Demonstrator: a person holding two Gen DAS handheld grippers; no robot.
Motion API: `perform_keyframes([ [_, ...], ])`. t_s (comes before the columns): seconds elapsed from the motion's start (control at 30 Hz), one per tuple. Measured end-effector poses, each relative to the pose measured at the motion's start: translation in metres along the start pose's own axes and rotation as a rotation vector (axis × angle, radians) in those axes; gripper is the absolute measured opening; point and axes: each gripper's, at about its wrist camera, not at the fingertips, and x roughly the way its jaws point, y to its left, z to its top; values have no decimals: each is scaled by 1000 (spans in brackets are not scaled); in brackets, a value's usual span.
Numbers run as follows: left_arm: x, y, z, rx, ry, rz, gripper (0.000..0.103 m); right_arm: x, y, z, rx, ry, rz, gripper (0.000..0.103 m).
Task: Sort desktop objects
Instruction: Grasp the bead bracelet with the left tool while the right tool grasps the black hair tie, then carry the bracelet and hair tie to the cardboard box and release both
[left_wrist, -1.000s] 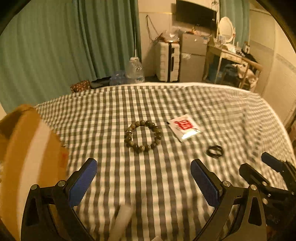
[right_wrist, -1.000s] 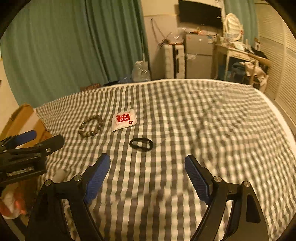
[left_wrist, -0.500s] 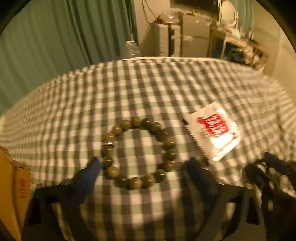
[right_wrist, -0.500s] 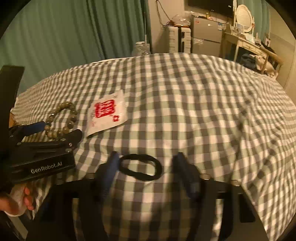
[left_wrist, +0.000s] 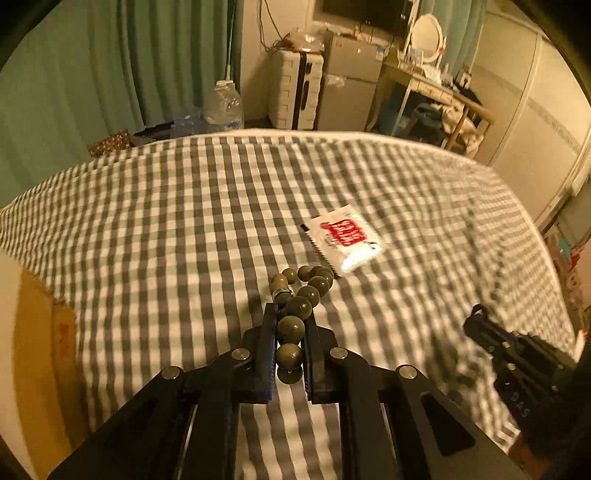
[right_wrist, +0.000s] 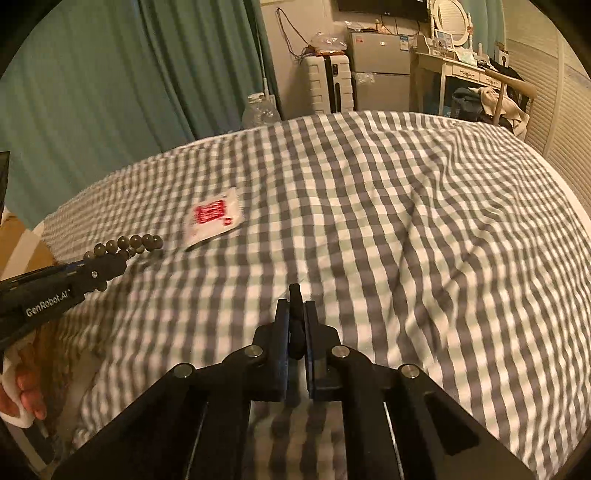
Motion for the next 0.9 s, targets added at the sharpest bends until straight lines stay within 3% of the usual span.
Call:
perform_keyframes([
  [0.2, -76, 3, 4, -19, -79, -66, 10, -61, 23, -7, -2, -66, 63, 6],
  [0.33, -122, 15, 16, -33, -115, -43, 11, -114, 47, 0, -12, -151, 213, 6],
  [0.57, -219, 59, 15, -62, -226, -46, 11, -200, 136, 6, -170, -258, 300, 6],
  [0.77, -286, 129, -3, -101, -323, 47, 11, -227, 222, 5, -278, -259, 401, 7],
  [0.9, -292, 182, -37, -130, -310, 109, 11, -212, 280, -2, -341, -179, 493, 7],
])
